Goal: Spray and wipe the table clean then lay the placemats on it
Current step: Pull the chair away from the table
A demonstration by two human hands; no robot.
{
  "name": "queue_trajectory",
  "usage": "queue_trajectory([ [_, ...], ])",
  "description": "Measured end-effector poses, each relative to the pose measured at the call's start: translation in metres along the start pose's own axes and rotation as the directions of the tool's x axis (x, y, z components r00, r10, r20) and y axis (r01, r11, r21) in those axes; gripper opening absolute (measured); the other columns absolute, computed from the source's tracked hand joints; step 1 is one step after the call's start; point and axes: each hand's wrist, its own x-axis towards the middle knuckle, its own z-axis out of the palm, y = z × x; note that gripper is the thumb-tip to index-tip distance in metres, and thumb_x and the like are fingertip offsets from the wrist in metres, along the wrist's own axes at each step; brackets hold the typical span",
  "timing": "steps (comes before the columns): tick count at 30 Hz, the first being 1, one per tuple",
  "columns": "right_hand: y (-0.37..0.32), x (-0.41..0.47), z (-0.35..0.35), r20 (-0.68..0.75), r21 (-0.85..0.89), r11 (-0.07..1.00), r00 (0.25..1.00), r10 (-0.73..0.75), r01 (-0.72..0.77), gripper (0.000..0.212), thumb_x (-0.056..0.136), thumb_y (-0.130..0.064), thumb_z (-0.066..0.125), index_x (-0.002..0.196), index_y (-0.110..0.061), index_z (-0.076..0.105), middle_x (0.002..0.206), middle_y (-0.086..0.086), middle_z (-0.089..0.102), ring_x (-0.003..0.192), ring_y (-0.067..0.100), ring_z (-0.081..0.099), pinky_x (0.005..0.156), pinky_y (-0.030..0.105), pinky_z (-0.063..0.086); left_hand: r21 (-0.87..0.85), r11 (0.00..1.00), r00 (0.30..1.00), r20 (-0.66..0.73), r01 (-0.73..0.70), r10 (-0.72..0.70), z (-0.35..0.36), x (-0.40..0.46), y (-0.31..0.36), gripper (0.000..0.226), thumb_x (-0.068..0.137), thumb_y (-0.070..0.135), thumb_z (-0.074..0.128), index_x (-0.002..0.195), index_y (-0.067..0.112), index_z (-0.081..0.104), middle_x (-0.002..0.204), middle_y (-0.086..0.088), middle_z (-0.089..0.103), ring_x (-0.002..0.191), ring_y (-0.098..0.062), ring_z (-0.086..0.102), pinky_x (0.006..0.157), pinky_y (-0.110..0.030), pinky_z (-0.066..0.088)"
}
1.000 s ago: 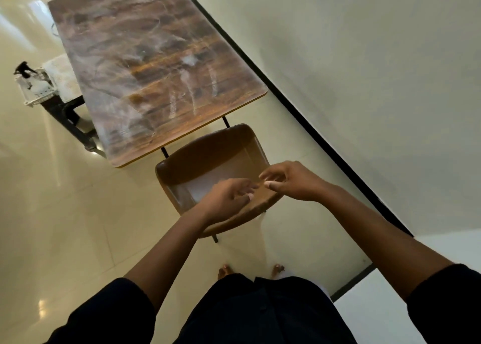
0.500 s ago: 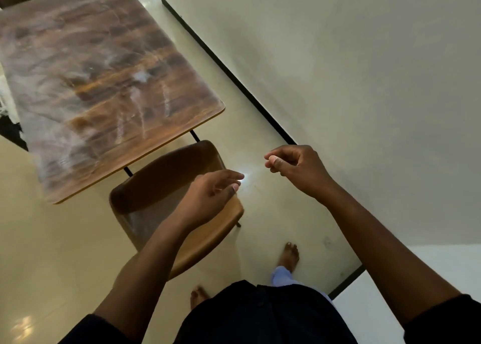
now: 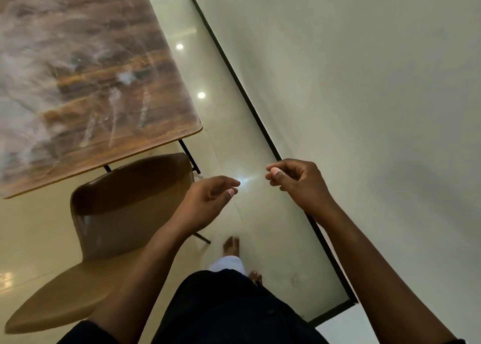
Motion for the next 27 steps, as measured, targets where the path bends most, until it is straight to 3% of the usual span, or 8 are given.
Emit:
queue_trajectory([
  [4, -0.006, 0.045, -0.013, 0.028, -0.001, 1.0, 1.0, -0.004, 0.004, 0.014, 0.101, -0.017, 0.066, 0.108, -0.016, 0.077, 0.093, -0.002, 0.08, 0.087, 0.011, 0.076, 0.074, 0.018, 0.054, 0.001, 1.0, 0.999, -0.047, -0.005, 0.005, -0.005, 0.049, 0.013, 0.024, 0.106, 0.024, 0.065, 0.129, 0.025, 0.074, 0.114, 0.013, 0.079, 0.111, 0.004, 0.071, 0.098, -0.027, 0.058],
  [11, -0.03, 0.16, -0.033, 0.089, -0.077, 0.997, 0.996, -0.007, 0.013, 0.015, 0.1, -0.021, 0.067, 0.11, -0.02, 0.077, 0.094, -0.005, 0.08, 0.088, 0.01, 0.076, 0.084, 0.029, 0.059, -0.013, 1.0, 0.996, -0.084, 0.026, -0.027, -0.029, 0.159, 0.017, 0.024, 0.106, 0.025, 0.065, 0.127, 0.031, 0.074, 0.114, 0.015, 0.079, 0.112, 0.004, 0.071, 0.101, -0.031, 0.057],
  [15, -0.046, 0.232, -0.045, 0.131, -0.156, 0.988, 0.991, 0.026, -0.005, 0.013, 0.099, -0.023, 0.068, 0.108, -0.022, 0.078, 0.094, -0.005, 0.079, 0.087, 0.01, 0.076, 0.09, 0.035, 0.061, 0.086, 0.994, 0.996, -0.059, 0.068, -0.063, -0.056, 0.212, 0.023, 0.026, 0.106, 0.03, 0.064, 0.131, 0.032, 0.073, 0.12, 0.017, 0.076, 0.113, 0.003, 0.069, 0.103, -0.031, 0.058],
  [22, -0.082, 0.376, -0.043, 0.166, -0.168, 0.985, 0.986, 0.002, 0.027, 0.012, 0.099, -0.021, 0.068, 0.106, -0.021, 0.078, 0.091, -0.004, 0.079, 0.085, 0.012, 0.076, 0.075, 0.023, 0.052, 0.025, 0.998, 0.989, -0.139, 0.059, -0.055, -0.117, 0.313, 0.034, 0.024, 0.106, 0.023, 0.065, 0.127, 0.028, 0.075, 0.118, 0.016, 0.077, 0.113, 0.001, 0.071, 0.104, -0.038, 0.059],
  [27, -0.114, 0.486, -0.022, 0.239, -0.156, 0.982, 0.969, -0.064, 0.103, 0.015, 0.1, -0.02, 0.066, 0.111, -0.016, 0.076, 0.093, -0.002, 0.079, 0.085, 0.013, 0.076, 0.079, 0.024, 0.057, -0.053, 0.996, 0.946, -0.314, 0.067, -0.08, -0.16, 0.394, 0.042, 0.021, 0.104, 0.016, 0.067, 0.119, 0.025, 0.079, 0.108, 0.011, 0.081, 0.107, -0.003, 0.075, 0.1, -0.044, 0.061],
])
